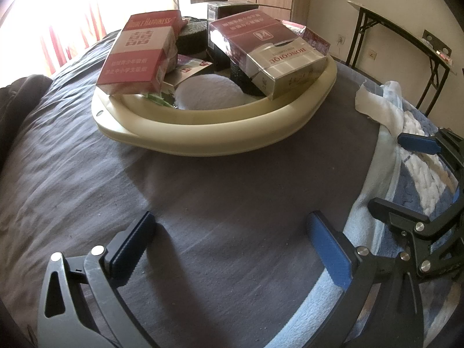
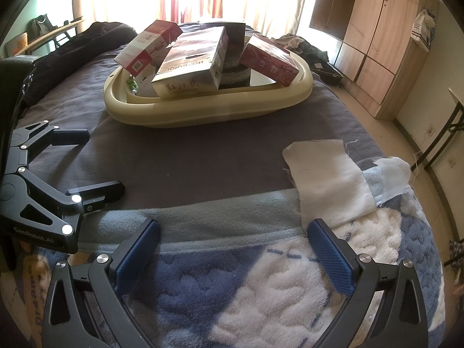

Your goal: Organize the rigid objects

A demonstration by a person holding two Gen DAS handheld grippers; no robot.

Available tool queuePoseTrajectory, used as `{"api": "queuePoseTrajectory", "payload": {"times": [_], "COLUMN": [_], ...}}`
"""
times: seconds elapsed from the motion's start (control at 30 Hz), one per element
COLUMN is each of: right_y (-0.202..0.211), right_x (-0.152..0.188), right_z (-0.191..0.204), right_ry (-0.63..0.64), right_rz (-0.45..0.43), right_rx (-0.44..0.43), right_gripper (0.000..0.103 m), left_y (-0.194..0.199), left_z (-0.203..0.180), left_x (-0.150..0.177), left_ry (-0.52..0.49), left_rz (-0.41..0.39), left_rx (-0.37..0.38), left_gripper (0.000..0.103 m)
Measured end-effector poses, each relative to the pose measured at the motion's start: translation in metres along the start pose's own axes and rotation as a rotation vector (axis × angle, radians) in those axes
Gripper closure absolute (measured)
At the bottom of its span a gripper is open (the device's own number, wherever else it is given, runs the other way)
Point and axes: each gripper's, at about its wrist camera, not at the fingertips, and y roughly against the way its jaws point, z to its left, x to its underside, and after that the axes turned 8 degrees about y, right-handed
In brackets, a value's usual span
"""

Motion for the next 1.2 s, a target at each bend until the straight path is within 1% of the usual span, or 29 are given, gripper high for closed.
{"api": "queuePoseTrajectory", "payload": {"times": [0.37,0.5,0.63,1.2], "right_y": [0.0008,0.0012,0.0004,0.0002], "right_x": [-0.0003,-0.0004,0.0003,0.0000], "right_z": [0.0014,0.0052,0.0026,0.0006], "right_ry": [-0.001,0.013,0.001,0.003], "right_rz": [-0.004,-0.005,-0.004,-0.004], "right_rx": [0.002,0.024,0.005,0.009], "right_gripper": [0.000,0.000,0.000,0.000], "left_y": [0.0000,0.0001,0.0000,0.0001], "left_z": [0.0005,-0.0001,-0.0009,-0.0035], "left_x": [-0.0002,0.0000,-0.0002,-0.0010], "left_ry": [0.000,0.000,0.000,0.003], "left_rz": [0.000,0.000,0.000,0.000], "left_rx": [0.000,0.000,0.000,0.001], "left_gripper": [0.000,0.000,0.000,0.000]}}
